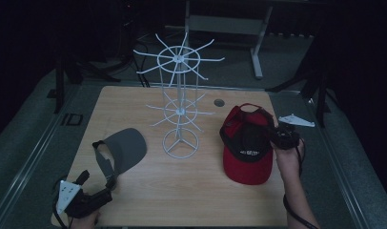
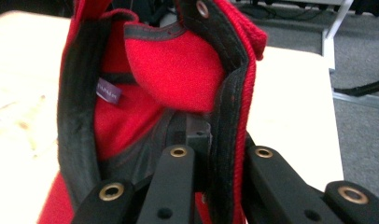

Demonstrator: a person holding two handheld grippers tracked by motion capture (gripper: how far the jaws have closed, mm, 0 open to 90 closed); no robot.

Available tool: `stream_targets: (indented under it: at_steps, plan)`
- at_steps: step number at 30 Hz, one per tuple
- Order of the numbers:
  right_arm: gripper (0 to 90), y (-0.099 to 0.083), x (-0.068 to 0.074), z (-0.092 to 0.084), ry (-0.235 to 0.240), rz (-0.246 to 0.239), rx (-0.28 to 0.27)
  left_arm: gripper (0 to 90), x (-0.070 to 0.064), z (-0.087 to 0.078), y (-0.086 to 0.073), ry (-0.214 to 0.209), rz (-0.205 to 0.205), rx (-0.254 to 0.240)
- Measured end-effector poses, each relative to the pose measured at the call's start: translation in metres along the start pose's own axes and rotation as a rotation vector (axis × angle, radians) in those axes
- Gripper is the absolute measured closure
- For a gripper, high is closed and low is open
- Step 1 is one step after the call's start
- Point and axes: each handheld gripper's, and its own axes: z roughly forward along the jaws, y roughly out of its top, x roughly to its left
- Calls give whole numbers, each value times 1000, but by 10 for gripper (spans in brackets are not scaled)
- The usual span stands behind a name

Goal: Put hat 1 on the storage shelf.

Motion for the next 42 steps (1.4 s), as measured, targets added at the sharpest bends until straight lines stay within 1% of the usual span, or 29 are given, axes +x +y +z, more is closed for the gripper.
stream_targets:
  at_steps: [1, 2, 3, 5, 7, 9, 10, 12, 13, 15, 16, 17, 21, 25, 27, 28, 30, 31, 33, 34, 35, 37, 38, 39, 42]
  plan:
    - [855, 2, 0, -3, 3, 5, -11, 24, -1, 0, 0, -11, 14, 9]
    - [855, 4, 0, -6, 3, 4, -19, 24, -3, 0, 0, -20, 36, 23]
    - [855, 6, 1, -9, 3, 4, -27, 24, -5, 1, 1, -19, 59, 43]
    - [855, 10, 1, -15, 5, 5, -46, 24, -9, 2, 0, -36, 100, 63]
    - [854, 15, 2, -22, 7, 5, -65, 24, -14, 2, 1, -62, 103, 66]
    - [854, 19, 4, -29, 8, 7, -85, 24, -18, 2, 3, -71, 106, 64]
    - [854, 21, 5, -33, 11, 5, -95, 24, -19, 1, 4, -86, 105, 60]
    - [854, 25, 7, -39, 8, -7, -110, 24, -23, 0, 7, -90, 114, 59]
    - [854, 27, 8, -43, 11, -12, -116, 24, -25, 0, 9, -101, 115, 59]
    - [854, 30, 11, -48, 10, -20, -125, 24, -29, 0, 12, -110, 105, 59]
    - [854, 31, 11, -50, 8, -24, -128, 24, -31, 1, 14, -121, 101, 60]
    - [854, 31, 11, -50, 8, -24, -128, 24, -31, 1, 14, -121, 101, 60]
    - [854, 34, 11, -62, 9, -11, -148, 24, -47, 3, 21, -158, 119, 79]
    - [854, 37, 11, -72, 10, -9, -167, 24, -60, 7, 28, -189, 133, 69]
    - [854, 38, 12, -78, 19, -9, -182, 24, -66, 10, 32, -200, 138, 67]
    - [854, 39, 13, -80, 22, -7, -186, 24, -68, 11, 34, -213, 139, 66]
    - [854, 40, 15, -85, 28, -7, -199, 24, -74, 13, 40, -221, 144, 61]
    - [854, 40, 16, -87, 33, -7, -203, 24, -76, 14, 43, -236, 143, 58]
    - [854, 41, 18, -91, 43, -5, -209, 24, -82, 16, 49, -252, 146, 50]
    - [854, 42, 19, -93, 46, -5, -211, 24, -86, 17, 53, -262, 151, 49]
    - [854, 42, 20, -94, 49, -5, -212, 24, -90, 18, 56, -261, 160, 48]
    - [853, 42, 22, -96, 42, -4, -216, 25, -97, 20, 61, -289, 168, 40]
    - [853, 43, 22, -97, 46, 1, -215, 24, -102, 22, 64, -292, 184, 40]
    - [853, 43, 22, -97, 52, 10, -217, 24, -106, 24, 66, -305, 194, 39]
    - [854, 43, 23, -98, 55, 17, -221, 24, -118, 30, 75, -337, 217, 43]
